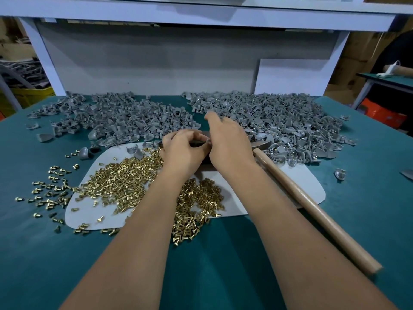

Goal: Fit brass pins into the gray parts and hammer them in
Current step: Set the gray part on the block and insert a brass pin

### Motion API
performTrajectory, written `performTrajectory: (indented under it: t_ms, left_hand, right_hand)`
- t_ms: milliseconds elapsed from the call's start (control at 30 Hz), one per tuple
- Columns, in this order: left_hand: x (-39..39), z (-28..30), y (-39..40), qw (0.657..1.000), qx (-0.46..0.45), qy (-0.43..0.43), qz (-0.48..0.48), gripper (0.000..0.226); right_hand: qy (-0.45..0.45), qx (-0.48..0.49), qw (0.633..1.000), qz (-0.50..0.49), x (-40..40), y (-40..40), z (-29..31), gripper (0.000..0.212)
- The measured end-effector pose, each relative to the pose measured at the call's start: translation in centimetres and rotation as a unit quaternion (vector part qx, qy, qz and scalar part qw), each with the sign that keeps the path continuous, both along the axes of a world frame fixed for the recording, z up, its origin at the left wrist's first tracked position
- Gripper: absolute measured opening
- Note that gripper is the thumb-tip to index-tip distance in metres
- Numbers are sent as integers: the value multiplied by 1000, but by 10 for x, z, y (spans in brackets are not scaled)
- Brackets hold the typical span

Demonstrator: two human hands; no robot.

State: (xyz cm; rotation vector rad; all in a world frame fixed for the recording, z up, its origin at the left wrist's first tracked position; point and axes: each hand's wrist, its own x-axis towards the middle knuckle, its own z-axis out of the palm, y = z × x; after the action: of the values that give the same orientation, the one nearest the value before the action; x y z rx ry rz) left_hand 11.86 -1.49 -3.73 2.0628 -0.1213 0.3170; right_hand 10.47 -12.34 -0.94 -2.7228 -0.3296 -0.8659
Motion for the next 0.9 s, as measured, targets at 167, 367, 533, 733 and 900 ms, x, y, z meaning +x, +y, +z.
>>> performTrajectory:
  t_ms: [167,367,533,733,900]
  left_hand:
    - [3,-3,1,999,-35,-13,-19,19]
    - [4,-4,3,999,-33,-8,0,15]
    - [2,-2,3,1000,-21,-23,1,19]
    - [1,-2,3,999,-1,-32,7,21]
    - [0,-1,2,999,13,-28,10,22]
  right_hand:
    - [20,89,995,32,0,-8,-14,46]
    - [76,381,921,12,4,-26,-19,30]
    - [100,337,935,39,6,-29,-15,11]
    - [106,258,960,9,8,-23,-13,18]
    - [94,225,970,14,8,-21,-12,18]
